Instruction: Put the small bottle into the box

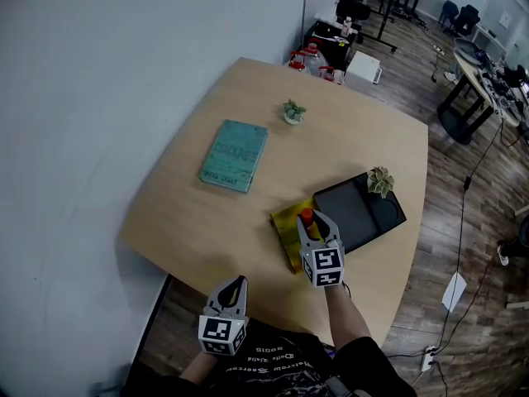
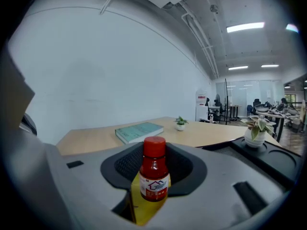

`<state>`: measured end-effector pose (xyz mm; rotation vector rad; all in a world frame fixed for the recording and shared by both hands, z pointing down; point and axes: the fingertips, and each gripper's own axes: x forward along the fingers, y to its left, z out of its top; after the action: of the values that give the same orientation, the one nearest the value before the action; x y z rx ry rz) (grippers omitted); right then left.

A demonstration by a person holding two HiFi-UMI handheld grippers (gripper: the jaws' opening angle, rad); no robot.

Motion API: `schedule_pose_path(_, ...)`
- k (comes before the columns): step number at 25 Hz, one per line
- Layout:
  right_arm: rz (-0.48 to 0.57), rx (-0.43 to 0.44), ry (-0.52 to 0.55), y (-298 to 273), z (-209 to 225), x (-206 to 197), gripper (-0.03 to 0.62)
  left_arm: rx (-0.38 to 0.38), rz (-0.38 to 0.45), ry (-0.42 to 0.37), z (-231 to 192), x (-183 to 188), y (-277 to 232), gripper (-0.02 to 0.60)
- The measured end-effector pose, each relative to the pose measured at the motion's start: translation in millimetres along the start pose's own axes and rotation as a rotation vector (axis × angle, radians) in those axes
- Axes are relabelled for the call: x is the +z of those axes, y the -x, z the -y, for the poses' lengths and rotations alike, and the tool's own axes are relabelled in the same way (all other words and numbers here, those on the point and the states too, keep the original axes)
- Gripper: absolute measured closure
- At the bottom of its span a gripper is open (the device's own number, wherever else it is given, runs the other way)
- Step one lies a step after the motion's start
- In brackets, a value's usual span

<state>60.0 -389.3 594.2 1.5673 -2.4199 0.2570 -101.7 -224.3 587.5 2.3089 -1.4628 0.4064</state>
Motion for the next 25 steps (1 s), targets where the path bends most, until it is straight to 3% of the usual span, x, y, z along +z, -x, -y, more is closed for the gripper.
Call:
schedule_pose_path(12, -0.021, -0.031, -0.023, -15.5, 2.0, -19.3, 0.451, 0.017, -0.023, 0.032, -4.2, -7.1, 5.0, 0.577)
schedule_pose_path(25, -0.075, 0.002, -0.042, -12.3, 1.3, -25.5, 0.448, 0.030, -0.009, 0.045, -7.0, -6.9, 8.3, 0.577)
